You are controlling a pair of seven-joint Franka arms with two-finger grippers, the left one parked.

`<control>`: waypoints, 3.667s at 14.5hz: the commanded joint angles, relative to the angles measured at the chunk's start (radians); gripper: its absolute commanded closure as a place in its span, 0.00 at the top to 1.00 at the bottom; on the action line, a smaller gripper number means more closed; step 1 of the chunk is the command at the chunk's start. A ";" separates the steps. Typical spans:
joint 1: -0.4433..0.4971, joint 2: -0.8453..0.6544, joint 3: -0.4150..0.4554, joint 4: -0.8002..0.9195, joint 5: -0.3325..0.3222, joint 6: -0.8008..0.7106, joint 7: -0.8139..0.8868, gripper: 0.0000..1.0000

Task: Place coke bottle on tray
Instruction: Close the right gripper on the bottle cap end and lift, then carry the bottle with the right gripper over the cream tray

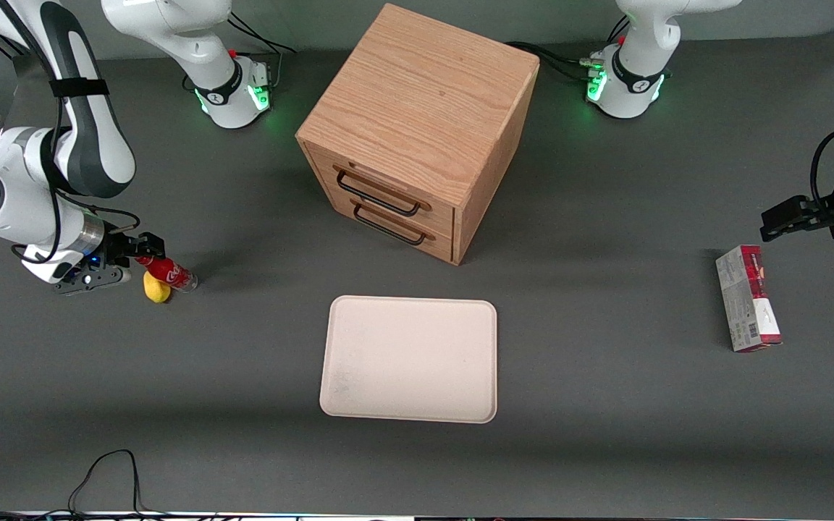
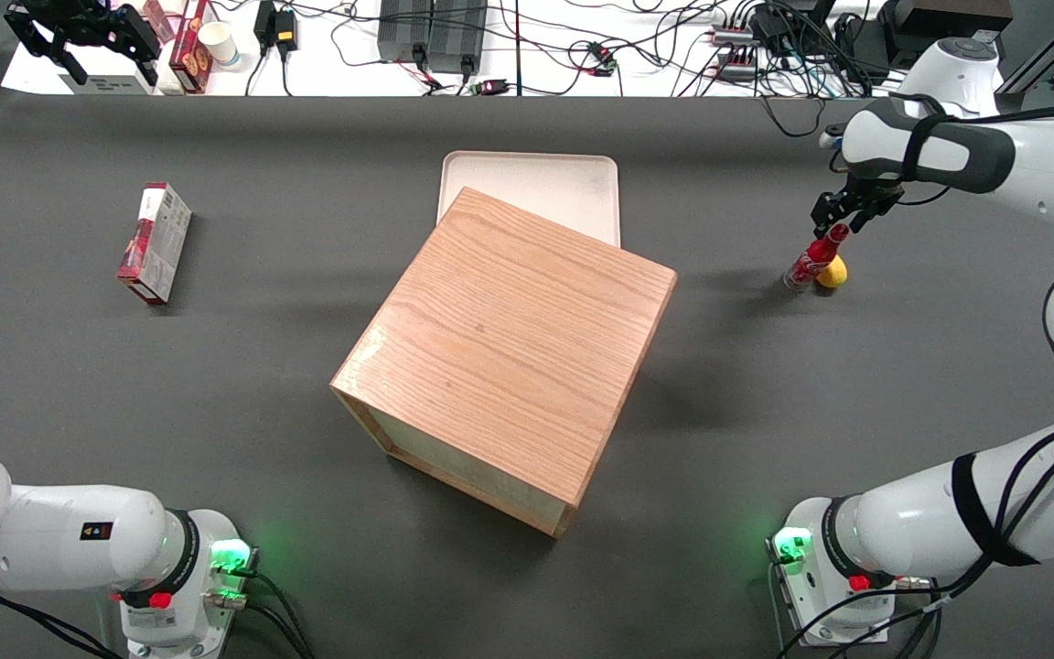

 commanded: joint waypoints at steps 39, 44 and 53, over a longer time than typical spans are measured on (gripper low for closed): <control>0.098 0.674 0.336 1.330 0.047 -0.495 0.939 0.00; 0.169 0.776 0.332 1.330 -0.003 -0.280 1.096 0.00; 0.227 0.838 0.332 1.328 -0.071 -0.237 1.166 0.00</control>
